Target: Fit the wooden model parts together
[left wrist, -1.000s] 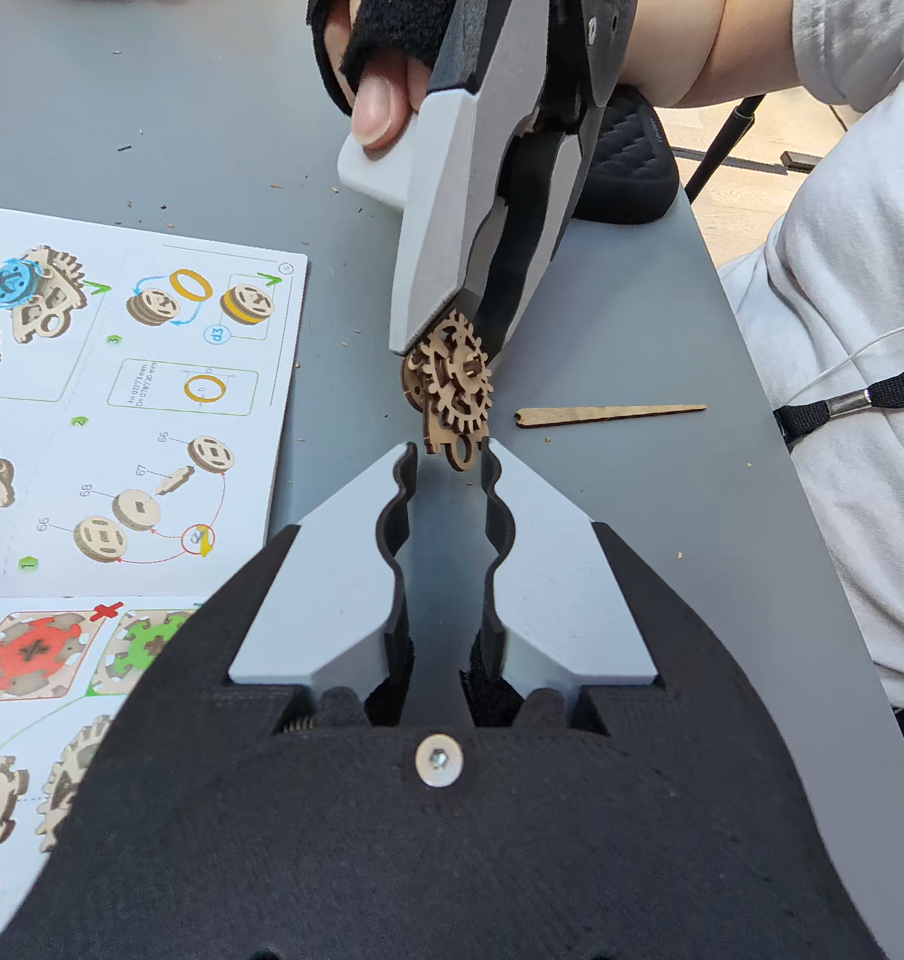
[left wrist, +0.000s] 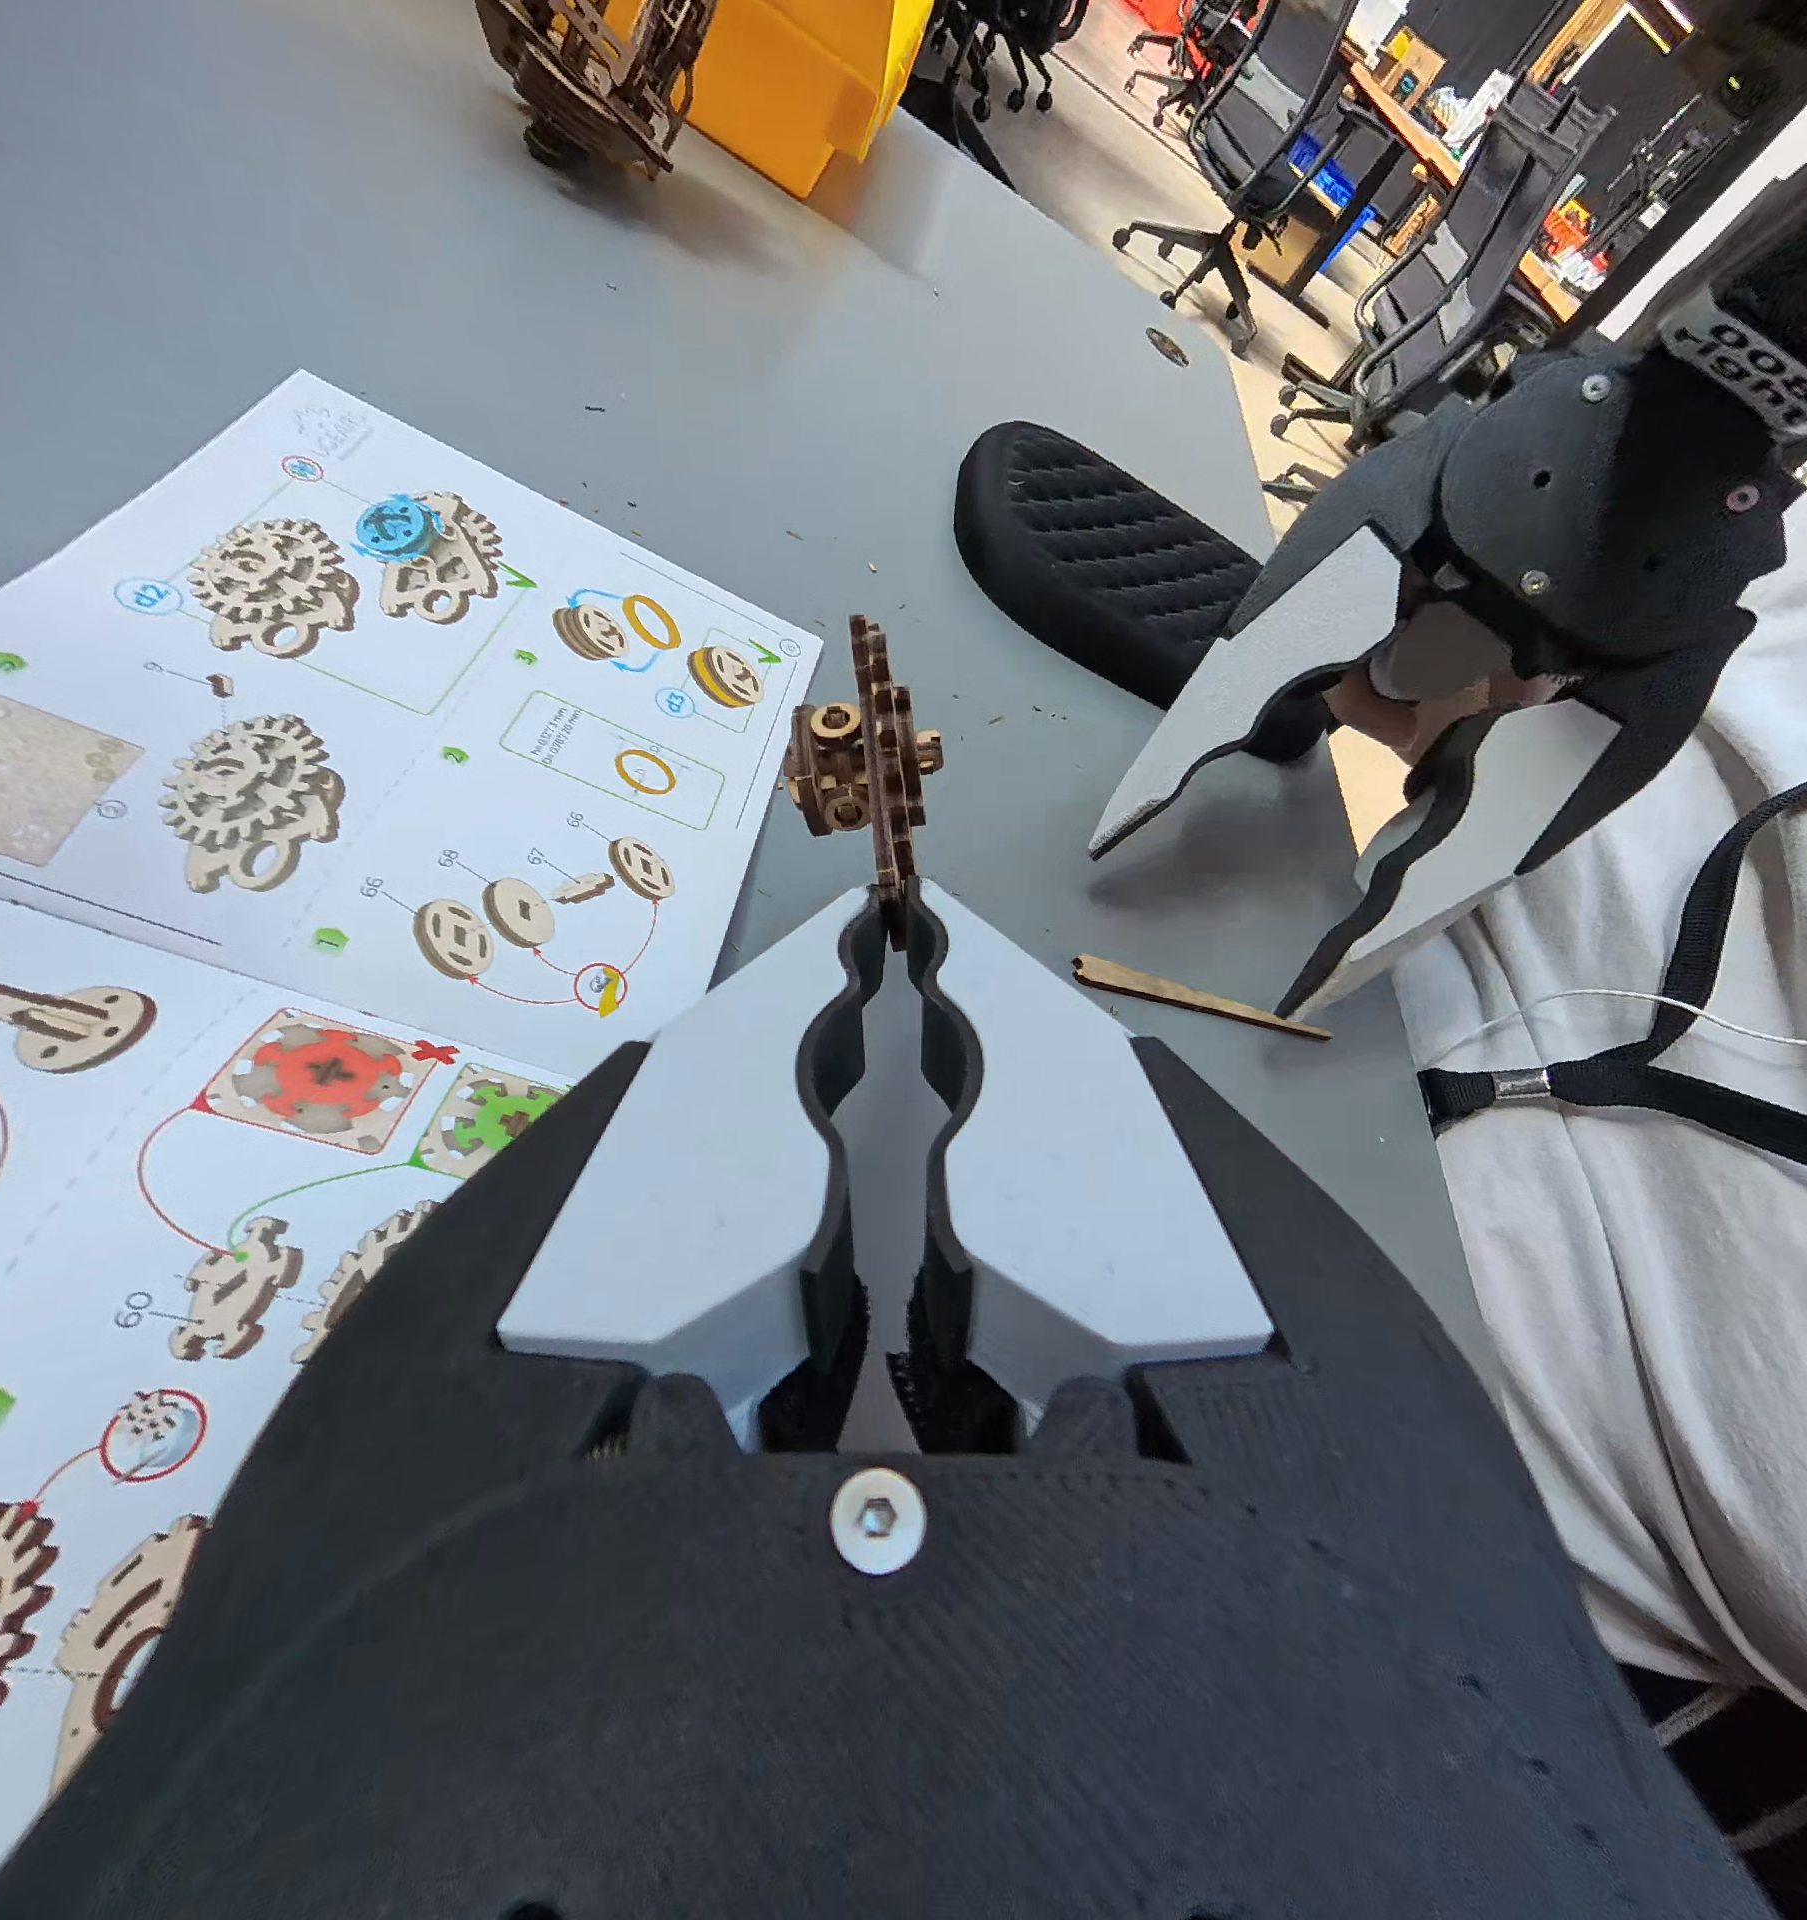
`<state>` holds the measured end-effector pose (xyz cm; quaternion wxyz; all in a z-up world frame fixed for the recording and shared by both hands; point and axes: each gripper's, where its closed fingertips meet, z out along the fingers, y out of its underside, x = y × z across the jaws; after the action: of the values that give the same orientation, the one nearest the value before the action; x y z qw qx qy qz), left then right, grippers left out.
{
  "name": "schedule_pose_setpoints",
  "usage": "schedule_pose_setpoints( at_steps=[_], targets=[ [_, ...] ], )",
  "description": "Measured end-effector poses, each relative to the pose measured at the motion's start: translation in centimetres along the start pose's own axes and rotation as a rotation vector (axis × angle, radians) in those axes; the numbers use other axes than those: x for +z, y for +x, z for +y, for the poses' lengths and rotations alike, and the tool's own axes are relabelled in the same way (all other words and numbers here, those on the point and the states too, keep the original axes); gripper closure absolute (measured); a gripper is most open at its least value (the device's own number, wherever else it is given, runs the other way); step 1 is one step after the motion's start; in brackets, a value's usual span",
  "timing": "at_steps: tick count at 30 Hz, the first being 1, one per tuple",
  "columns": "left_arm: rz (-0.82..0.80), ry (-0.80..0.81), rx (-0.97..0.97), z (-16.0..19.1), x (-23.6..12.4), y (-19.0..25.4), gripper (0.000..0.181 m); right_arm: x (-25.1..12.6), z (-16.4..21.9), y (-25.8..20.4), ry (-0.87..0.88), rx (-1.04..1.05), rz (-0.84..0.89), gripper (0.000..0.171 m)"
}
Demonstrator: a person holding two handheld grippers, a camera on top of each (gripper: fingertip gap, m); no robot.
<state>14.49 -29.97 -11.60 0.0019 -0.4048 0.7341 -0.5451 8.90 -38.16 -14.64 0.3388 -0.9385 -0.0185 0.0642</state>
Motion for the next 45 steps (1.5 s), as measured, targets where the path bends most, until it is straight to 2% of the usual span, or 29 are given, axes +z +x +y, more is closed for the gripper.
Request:
schedule_pose_setpoints(
  at_steps=[3, 5, 6, 7, 11, 15, 18, 21, 26, 33, 37, 42, 45],
  targets=[
    [-0.012, 0.004, 0.019, -0.2, 0.0, 0.1, 0.18, 1.2, 0.1, -0.3, -0.034, -0.037, 0.097, 0.107],
    [-0.022, 0.015, 0.034, -0.5, -0.1, 0.3, 0.18, 1.9, 0.7, -0.6, -0.08, -0.084, 0.12, 0.126],
    [-0.025, 0.021, 0.04, -0.6, -0.3, 0.3, 0.18, 1.9, 1.0, -0.9, -0.095, -0.119, 0.107, 0.157],
    [-0.028, 0.028, 0.047, -0.8, -0.3, 0.4, 0.18, 1.9, 0.9, -1.0, -0.085, -0.154, 0.099, 0.164],
    [-0.038, 0.044, 0.061, -1.1, -0.6, 0.5, 0.181, 1.9, 0.3, -1.4, 0.026, -0.161, -0.022, 0.165],
    [-0.048, 0.054, 0.076, -1.3, -0.8, 0.4, 0.18, -1.1, -2.5, -2.7, 0.336, -0.229, -0.126, 0.165],
    [-0.045, 0.046, 0.075, -1.1, -0.8, 0.4, 0.18, -4.8, -4.8, -3.5, 0.579, -0.315, -0.119, 0.165],
    [-0.046, 0.034, 0.075, -0.9, -0.6, 0.3, 0.18, -6.5, -5.7, -3.8, 0.668, -0.334, -0.12, 0.165],
    [-0.04, 0.038, 0.086, -1.0, -0.6, 0.5, 0.18, -7.4, -6.2, -4.0, 0.722, -0.356, -0.1, 0.165],
    [-0.041, 0.043, 0.084, -1.0, -0.7, 0.5, 0.18, -8.0, -6.3, -4.3, 0.741, -0.371, -0.097, 0.165],
    [-0.032, 0.031, 0.08, -0.8, -0.5, 0.6, 0.18, -6.9, -5.9, -3.9, 0.688, -0.333, -0.103, 0.165],
    [0.007, -0.071, -0.006, 1.0, 0.0, 0.7, 0.18, -1.2, -1.8, 0.2, 0.263, -0.148, -0.009, 0.165],
    [0.119, -0.13, -0.138, 2.3, 0.3, 1.7, 0.18, 0.4, -1.0, 0.4, 0.17, -0.085, 0.0, 0.164]
  ],
)
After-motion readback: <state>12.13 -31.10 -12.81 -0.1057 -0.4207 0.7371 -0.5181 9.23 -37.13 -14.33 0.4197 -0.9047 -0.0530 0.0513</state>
